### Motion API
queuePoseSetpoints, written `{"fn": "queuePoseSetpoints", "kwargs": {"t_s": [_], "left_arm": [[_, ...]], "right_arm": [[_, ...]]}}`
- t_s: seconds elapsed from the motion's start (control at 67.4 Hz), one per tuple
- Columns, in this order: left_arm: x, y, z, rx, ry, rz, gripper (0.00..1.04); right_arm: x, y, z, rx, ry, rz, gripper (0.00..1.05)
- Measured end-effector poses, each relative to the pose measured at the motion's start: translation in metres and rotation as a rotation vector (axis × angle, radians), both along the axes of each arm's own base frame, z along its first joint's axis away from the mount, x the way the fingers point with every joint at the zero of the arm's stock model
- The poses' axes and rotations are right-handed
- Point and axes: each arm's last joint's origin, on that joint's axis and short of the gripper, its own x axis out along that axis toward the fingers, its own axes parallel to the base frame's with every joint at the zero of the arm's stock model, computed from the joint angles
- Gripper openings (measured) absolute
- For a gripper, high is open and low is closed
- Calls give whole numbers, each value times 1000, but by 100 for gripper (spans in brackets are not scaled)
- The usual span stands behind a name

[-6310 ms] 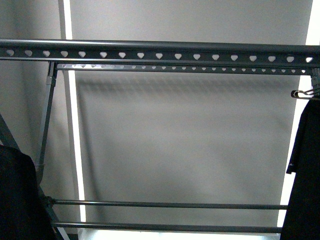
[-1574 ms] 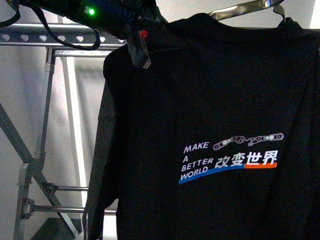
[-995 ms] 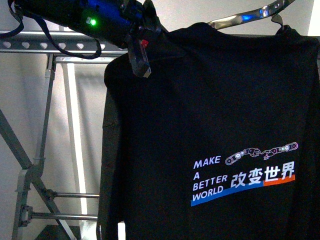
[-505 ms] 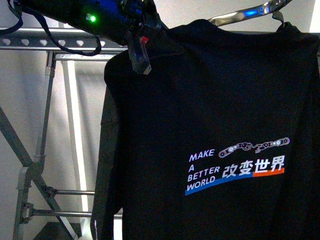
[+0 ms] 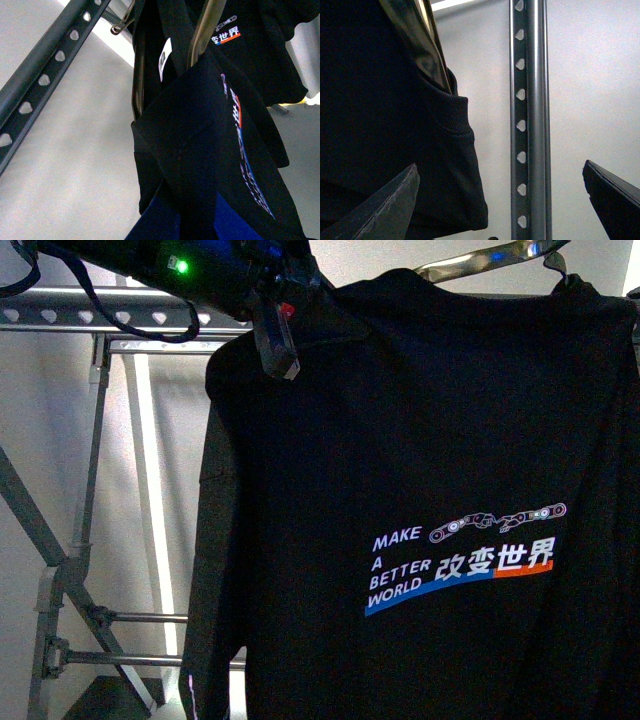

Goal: Hang clothes on hanger

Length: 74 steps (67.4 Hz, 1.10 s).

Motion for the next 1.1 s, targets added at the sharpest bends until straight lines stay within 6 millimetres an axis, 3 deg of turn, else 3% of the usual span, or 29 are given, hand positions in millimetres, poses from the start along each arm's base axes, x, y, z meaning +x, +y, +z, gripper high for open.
{"fn": "queuePoseSetpoints", "kwargs": {"t_s": [0.356,0.802,1.099], "left_arm": [[0,0,0,0,0,0,4],[0,0,0,0,0,0,4],[0,0,0,0,0,1,4]], "right_arm": [[38,1,-17,-16,48,-29,97],[63,18,-32,12,65,-30,97],[70,8,-41,57,53,-55,51]]}}
